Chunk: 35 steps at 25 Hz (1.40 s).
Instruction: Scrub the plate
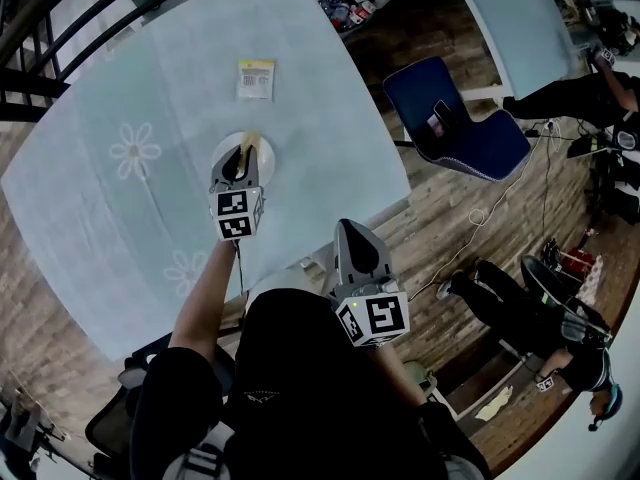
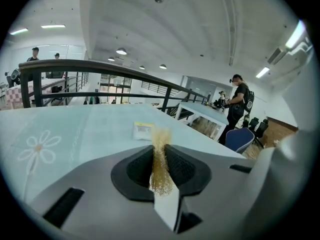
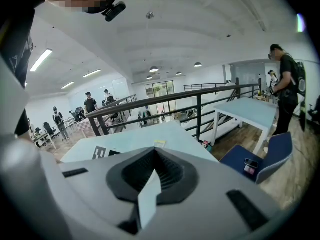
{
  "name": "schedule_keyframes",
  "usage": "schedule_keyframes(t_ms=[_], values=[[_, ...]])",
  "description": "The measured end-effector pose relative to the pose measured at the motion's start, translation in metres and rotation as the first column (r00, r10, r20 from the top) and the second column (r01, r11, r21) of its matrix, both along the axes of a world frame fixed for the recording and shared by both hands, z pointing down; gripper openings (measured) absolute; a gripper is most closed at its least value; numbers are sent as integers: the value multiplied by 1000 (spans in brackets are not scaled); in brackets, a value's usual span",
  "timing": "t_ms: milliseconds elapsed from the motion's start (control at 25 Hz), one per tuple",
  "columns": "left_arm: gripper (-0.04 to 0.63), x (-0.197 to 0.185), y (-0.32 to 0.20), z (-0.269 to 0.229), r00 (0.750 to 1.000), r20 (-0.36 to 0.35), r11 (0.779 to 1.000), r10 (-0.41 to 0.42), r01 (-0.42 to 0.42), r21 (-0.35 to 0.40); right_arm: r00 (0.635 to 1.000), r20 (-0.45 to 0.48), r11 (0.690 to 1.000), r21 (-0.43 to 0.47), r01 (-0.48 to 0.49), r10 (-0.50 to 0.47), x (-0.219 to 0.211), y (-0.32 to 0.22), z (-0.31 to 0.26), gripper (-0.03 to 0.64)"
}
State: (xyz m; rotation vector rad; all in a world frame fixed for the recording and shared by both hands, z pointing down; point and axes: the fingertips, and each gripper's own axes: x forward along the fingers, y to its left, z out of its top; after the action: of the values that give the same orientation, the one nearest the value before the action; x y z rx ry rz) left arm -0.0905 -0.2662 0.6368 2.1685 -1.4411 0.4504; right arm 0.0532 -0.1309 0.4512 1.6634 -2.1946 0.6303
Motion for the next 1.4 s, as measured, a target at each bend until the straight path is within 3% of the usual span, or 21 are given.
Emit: schedule_keyframes(t_ms=[440, 600, 1040, 1400], values=[[69, 0, -13, 48, 999, 42, 992, -3, 9, -130, 999, -18, 1000, -5, 29, -29, -13, 0, 0, 2], [69, -7, -16, 53, 999, 46, 990, -17, 24, -138, 999, -22, 999, -9, 36, -36, -16, 3, 1, 2], [67, -29, -20, 64, 985, 159, 986, -61, 84, -147, 997, -25, 998, 14, 68, -67, -18, 6, -2, 2], [68, -57, -13, 65, 971, 206, 969, -118, 158, -190, 996, -16, 996, 26, 83, -83, -18, 10, -1, 2]])
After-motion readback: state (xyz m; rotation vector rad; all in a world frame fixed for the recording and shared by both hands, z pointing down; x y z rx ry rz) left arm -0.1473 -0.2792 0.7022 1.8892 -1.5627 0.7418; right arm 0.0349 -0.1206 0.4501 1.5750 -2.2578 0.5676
